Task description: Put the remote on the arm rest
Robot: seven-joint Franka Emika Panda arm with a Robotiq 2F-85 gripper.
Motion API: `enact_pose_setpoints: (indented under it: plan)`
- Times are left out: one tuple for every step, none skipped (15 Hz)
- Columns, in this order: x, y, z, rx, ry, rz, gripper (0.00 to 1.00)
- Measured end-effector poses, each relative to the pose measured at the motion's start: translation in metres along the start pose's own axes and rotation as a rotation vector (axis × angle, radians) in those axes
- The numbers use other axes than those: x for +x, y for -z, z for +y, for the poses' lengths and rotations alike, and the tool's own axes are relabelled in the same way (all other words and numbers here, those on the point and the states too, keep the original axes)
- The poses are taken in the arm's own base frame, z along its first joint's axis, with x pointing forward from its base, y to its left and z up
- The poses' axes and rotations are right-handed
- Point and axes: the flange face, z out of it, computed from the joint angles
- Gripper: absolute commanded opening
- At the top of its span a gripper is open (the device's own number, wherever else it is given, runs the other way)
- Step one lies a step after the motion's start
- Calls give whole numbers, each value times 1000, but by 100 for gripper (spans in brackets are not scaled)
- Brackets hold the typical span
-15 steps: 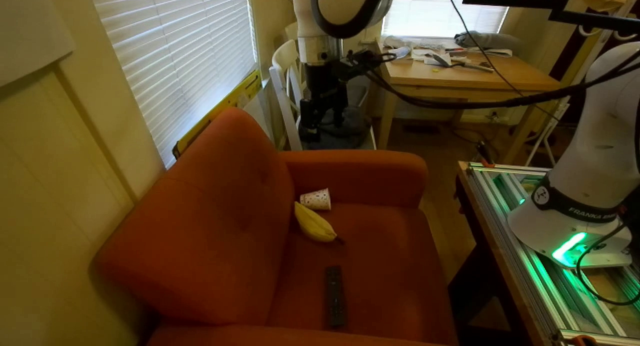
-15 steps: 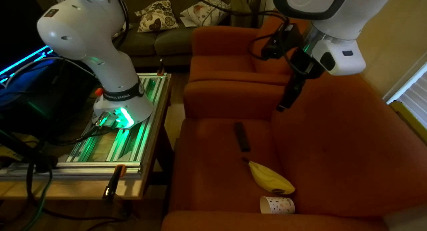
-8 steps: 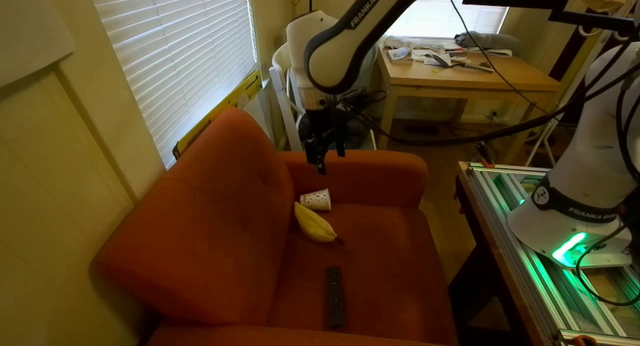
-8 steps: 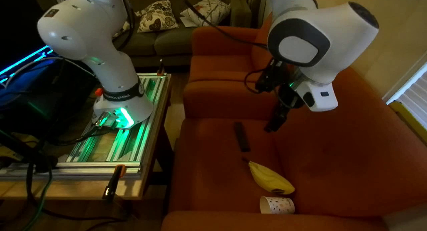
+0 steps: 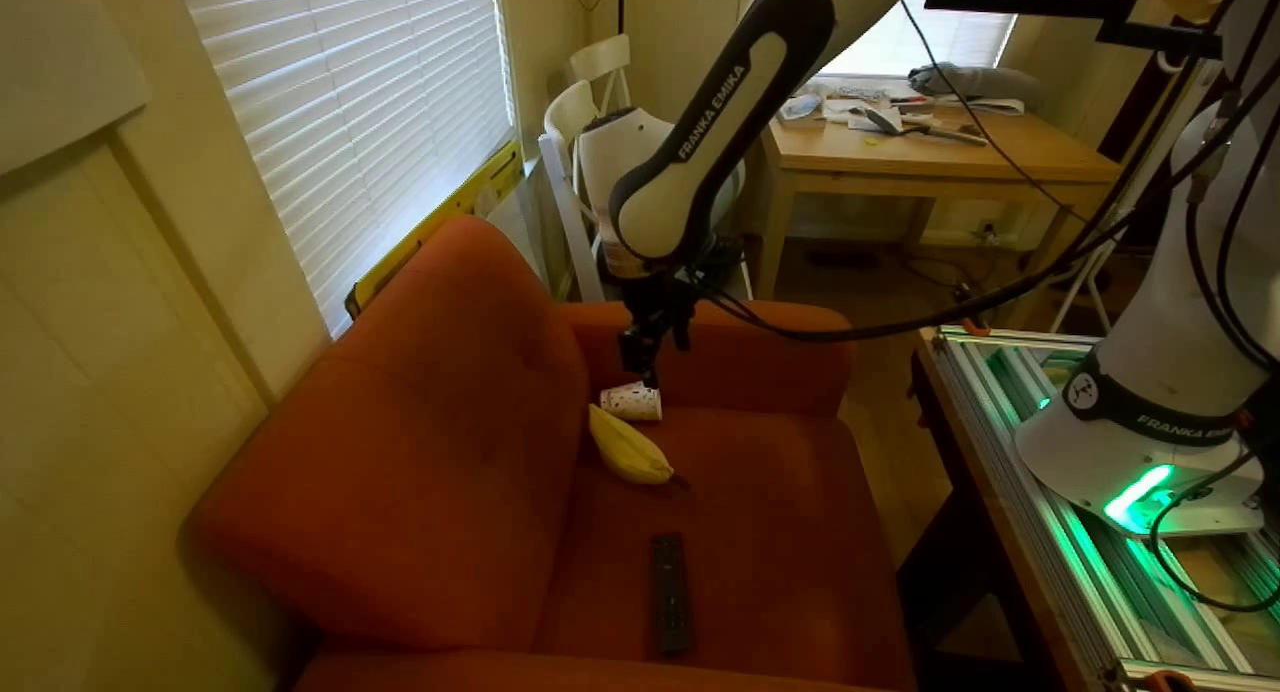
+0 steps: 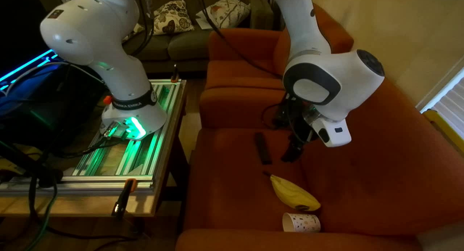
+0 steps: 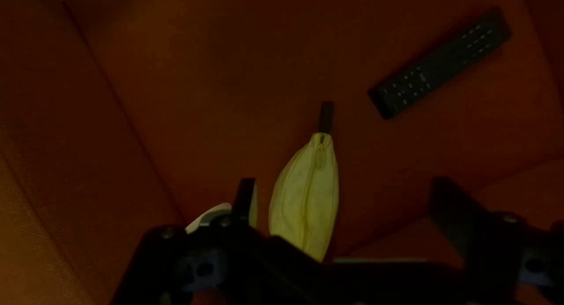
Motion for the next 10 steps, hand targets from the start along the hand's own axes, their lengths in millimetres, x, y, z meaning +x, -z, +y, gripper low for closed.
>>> enact_pose_setpoints:
  plan:
    - [2,-2,0,-1,1,-2,100]
    - [3,-2,0,-1,2,0,100]
    - [4,-1,-1,0,3,3,100]
    - [4,0,-1,0,3,5,100]
    - [4,0,-1,0,4,5,100]
    - [4,0,-1,0,4,5,100]
    - [4,0,-1,0,4,5,100]
    - [4,0,-1,0,4,5,100]
    - [4,-1,-2,-1,1,0,100]
    - [4,-4,-3,-5,-10,-11,100]
